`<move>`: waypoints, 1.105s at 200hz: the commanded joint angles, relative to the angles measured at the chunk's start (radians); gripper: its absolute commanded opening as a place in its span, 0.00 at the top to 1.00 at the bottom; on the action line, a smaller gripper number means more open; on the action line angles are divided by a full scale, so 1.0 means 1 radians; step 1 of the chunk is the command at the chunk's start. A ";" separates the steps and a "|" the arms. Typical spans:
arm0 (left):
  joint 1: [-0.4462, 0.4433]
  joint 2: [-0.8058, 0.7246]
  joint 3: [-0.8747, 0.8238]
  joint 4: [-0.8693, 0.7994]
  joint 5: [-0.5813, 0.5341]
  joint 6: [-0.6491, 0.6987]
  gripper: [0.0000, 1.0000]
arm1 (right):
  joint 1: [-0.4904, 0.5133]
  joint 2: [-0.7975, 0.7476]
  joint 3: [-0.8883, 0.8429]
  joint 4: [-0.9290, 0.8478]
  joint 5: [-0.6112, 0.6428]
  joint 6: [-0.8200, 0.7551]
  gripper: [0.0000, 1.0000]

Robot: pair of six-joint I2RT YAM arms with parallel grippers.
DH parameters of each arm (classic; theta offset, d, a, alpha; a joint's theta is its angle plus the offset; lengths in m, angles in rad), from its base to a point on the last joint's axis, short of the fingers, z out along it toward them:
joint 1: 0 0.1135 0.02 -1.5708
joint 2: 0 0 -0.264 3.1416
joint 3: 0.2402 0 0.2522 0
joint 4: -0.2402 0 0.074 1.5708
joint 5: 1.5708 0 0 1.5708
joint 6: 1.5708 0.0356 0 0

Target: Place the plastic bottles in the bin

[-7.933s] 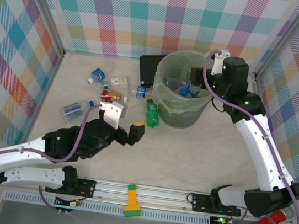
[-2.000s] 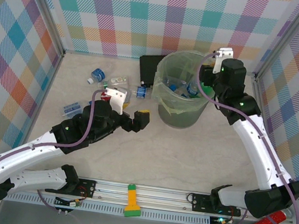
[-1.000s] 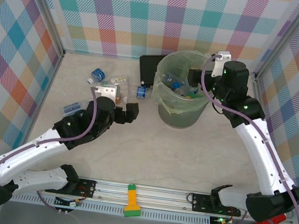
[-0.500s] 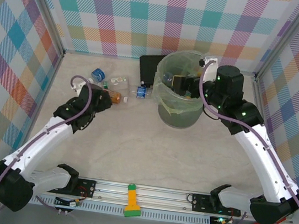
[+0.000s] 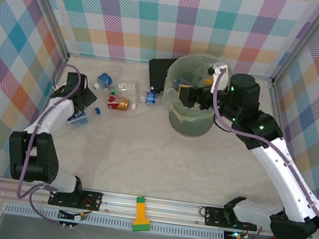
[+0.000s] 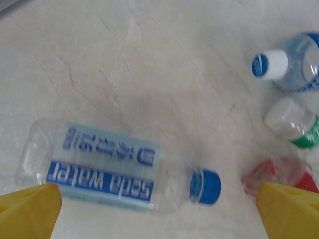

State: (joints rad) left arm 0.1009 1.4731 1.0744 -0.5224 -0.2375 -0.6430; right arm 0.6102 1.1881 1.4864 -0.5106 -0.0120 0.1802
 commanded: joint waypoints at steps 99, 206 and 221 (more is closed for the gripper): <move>0.141 0.233 0.112 -0.056 0.173 0.016 0.00 | 0.010 -0.055 -0.039 0.023 -0.014 0.027 0.01; -0.025 0.005 -0.166 -0.019 0.202 -0.032 0.00 | 0.010 -0.082 -0.081 0.046 -0.011 0.031 0.01; -0.033 0.034 -0.158 -0.043 0.169 -0.019 0.00 | 0.010 -0.085 -0.081 0.043 -0.013 0.033 0.01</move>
State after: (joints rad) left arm 0.0803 1.4933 0.9176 -0.5259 -0.0166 -0.6724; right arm 0.6159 1.1263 1.4189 -0.5014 -0.0128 0.2024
